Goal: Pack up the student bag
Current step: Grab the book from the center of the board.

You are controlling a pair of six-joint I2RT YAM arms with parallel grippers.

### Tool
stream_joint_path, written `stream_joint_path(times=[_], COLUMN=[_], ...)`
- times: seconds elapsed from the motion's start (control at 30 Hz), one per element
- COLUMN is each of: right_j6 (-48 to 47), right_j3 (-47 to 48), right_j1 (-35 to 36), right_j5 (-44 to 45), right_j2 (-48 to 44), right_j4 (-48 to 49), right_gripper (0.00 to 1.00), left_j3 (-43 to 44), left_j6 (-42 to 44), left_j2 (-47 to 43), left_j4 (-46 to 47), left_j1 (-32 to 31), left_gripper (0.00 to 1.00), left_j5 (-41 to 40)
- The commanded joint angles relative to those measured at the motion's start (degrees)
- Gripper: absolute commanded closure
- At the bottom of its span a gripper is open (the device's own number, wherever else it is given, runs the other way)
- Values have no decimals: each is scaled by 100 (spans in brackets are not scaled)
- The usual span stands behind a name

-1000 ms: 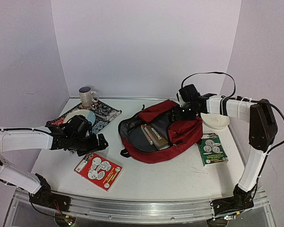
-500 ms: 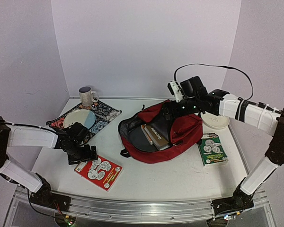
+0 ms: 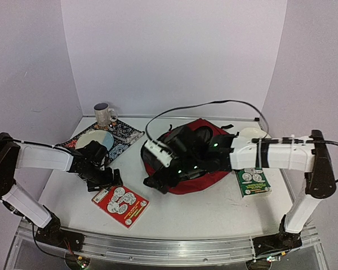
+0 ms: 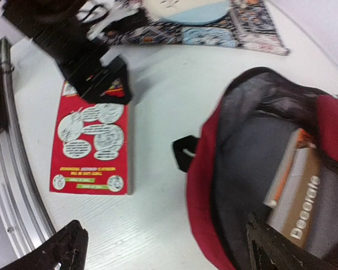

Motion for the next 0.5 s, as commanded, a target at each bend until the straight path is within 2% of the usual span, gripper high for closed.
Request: stream_joint_path(times=[0.0,0.1,0.27,0.47], right_j6=[-454,-570,-219,402], right_j3=[495,749,878,904], right_j1=[645,894,890,572], right_j5=[-224,-208,227,-291], right_j2=[898,1368,1839,1933], right_j4=[19,36,74,72], right_gripper=[2,2,2,2], left_j3=[57,150,519,572], left_j6=[-232,-280,-187,-206], left_j2=[331,457,577,-55], left_j4=[846,1103,1321,962], left_j1=[-10,-10,-15,-10], left_gripper=[1,1,1,1], left_j5=[942,1094,1180,319])
